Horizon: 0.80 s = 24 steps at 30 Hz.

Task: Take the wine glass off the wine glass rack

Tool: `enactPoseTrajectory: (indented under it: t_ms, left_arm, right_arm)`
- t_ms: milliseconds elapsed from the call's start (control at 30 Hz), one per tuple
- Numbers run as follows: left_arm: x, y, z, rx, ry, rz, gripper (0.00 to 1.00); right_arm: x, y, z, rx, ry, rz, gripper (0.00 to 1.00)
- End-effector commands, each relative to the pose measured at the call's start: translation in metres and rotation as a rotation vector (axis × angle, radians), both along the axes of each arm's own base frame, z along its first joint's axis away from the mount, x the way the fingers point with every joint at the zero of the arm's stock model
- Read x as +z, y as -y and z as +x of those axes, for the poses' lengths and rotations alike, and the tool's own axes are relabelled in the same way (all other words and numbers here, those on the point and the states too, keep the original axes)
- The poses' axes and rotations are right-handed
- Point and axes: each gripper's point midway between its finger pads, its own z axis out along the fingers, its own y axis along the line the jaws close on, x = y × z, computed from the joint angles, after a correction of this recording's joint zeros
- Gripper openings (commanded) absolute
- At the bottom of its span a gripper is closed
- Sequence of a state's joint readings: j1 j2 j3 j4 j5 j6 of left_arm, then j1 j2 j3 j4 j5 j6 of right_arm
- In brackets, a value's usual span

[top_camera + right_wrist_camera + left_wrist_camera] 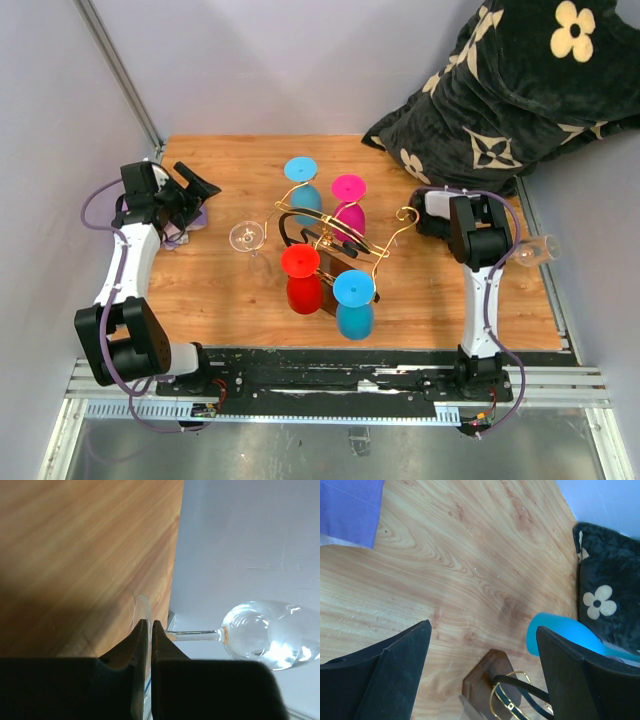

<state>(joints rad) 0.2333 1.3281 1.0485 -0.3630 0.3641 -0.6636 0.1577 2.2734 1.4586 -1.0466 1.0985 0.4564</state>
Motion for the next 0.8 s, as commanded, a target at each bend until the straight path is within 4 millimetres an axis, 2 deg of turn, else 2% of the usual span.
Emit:
enactPoseTrajectory:
  t_ms: [0,167,333,667,767]
  left_arm:
    - [0.001,0.005,0.001,-0.026,0.016,-0.022,0.92]
    - [-0.003,0.004,0.001,-0.026,0.003,-0.014,0.92]
    - [-0.004,0.003,0.001,-0.023,-0.002,-0.01,0.92]
    - [-0.007,0.005,0.001,-0.027,-0.006,-0.022,0.92]
    - [-0.008,0.006,0.001,-0.031,-0.006,-0.025,0.92]
  right_arm:
    - [-0.001,0.013,0.014,0.002,0.027,-0.113,0.01]
    - [-0.001,0.029,0.024,-0.05,0.057,-0.148,0.01]
    - [-0.003,0.024,0.04,-0.022,0.06,-0.143,0.01]
    - [-0.007,0.022,0.044,0.0,0.017,-0.104,0.03]
    - [-0.007,0.021,0.045,-0.003,0.01,-0.09,0.1]
